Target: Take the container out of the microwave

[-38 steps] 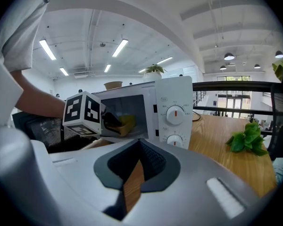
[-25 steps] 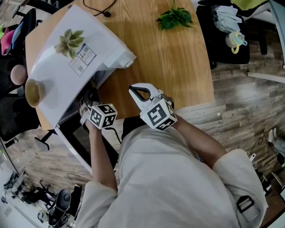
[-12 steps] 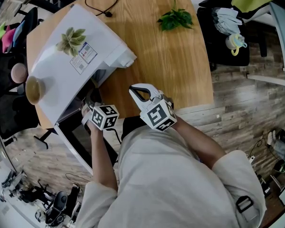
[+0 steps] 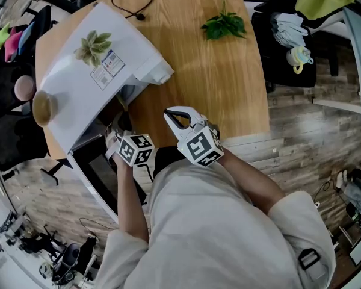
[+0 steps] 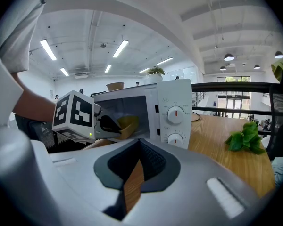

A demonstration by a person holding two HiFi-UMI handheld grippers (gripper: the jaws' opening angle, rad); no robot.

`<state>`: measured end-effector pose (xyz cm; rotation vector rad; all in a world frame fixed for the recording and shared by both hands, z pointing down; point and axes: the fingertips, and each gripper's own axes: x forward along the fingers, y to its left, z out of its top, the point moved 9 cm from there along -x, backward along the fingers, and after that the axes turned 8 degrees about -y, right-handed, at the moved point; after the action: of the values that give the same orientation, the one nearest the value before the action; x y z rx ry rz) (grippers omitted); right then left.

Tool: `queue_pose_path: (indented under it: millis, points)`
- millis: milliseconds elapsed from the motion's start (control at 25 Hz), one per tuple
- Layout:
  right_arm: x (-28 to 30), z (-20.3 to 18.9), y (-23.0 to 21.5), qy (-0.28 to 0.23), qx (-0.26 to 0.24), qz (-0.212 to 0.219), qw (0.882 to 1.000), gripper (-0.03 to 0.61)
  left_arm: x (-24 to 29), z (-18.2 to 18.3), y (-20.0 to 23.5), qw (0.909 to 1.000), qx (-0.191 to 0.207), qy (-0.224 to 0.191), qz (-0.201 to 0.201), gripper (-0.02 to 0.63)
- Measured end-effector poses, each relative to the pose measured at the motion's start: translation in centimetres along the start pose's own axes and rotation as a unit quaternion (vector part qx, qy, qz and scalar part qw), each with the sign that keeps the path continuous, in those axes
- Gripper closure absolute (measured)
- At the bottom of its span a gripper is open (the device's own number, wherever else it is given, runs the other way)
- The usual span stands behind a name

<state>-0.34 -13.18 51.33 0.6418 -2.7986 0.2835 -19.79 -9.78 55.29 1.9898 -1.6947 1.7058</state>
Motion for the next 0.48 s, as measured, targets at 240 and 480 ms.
queue_pose_path:
  millis: [240,480]
  points:
    - [-0.3,-0.1,0.2,0.000,-0.003,0.007,1.000,0.568,-0.8,0.2,-0.6,1.0000,-0.002,-0.002,0.004,0.575]
    - [-0.8,0.0,0.4,-0.001,-0.008,0.016,1.000,0.568,-1.6,0.5,-1.4,0.9999,-0.009,-0.002,0.009,0.575]
